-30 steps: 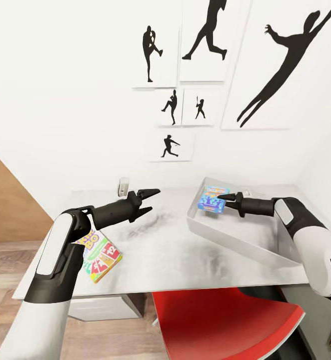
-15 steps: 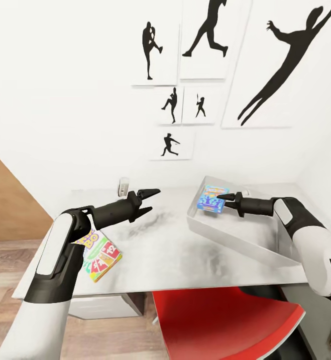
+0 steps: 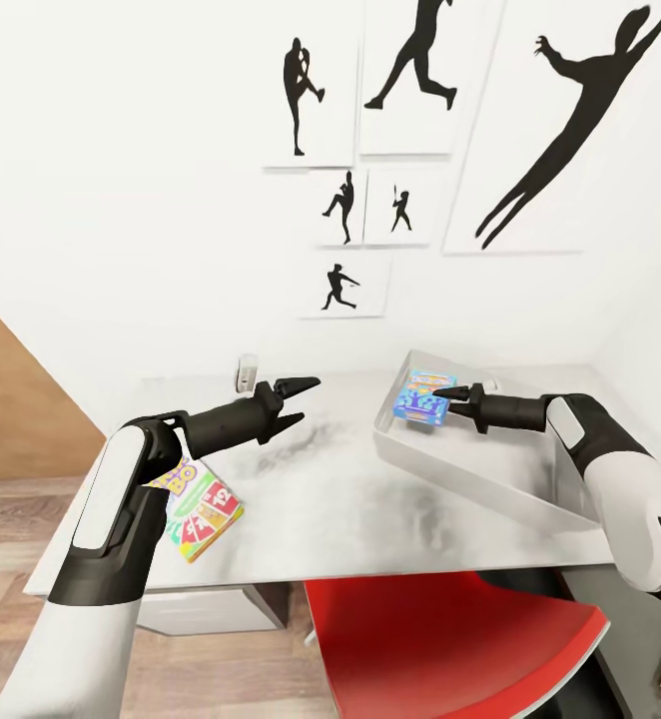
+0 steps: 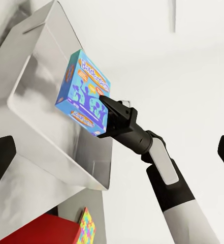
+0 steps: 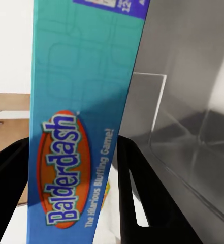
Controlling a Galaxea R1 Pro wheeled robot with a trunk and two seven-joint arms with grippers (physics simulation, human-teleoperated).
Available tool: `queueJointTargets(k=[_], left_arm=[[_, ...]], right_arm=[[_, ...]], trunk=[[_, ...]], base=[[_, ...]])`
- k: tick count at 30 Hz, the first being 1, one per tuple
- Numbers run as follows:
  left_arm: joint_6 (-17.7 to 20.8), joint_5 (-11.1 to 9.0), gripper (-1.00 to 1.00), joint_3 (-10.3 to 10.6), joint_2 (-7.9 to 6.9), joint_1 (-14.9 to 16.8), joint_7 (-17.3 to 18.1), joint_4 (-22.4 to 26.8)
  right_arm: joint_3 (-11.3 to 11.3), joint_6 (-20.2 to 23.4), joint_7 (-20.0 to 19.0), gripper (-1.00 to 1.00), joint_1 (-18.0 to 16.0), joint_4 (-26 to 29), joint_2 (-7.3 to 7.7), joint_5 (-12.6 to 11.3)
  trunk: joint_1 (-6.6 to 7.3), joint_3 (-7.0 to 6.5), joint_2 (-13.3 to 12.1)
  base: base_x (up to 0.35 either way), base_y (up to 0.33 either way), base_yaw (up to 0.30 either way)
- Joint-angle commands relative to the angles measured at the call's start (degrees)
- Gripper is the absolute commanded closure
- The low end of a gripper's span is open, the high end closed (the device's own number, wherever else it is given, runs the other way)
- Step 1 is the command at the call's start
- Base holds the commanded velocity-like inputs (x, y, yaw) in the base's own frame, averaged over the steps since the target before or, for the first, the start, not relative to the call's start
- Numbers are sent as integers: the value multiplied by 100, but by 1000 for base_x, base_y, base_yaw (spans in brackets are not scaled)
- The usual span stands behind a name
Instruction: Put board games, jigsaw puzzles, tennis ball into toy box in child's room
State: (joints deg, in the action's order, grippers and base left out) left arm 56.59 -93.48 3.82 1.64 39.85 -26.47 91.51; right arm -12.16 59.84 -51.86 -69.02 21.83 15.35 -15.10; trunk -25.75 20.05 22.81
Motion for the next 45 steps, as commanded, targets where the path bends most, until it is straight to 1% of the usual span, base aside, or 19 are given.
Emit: queueJointTargets(k=[1,16,32,45], left_arm=[[10,-57,-100,-4,3,5,-60,5],[10,-57,-100,-4,3,5,-60,3],[10,-57,-100,-4,3,5,-60,5],[10,-57,-100,-4,3,5,-60,6]], right_arm=[[-32,16,-44,100,-6,-3,-1,42],[-32,16,-43,100,-6,-3,3,42],[-32,16,-43,100,-6,-3,3,42],[-32,16,-43,100,-6,-3,3,46]], trunk=[[-3,16,11],[-3,127,11],[-3,218,11],[-3,323,11]], base=[[0,0,0],[0,0,0],[0,0,0],[0,0,0]])
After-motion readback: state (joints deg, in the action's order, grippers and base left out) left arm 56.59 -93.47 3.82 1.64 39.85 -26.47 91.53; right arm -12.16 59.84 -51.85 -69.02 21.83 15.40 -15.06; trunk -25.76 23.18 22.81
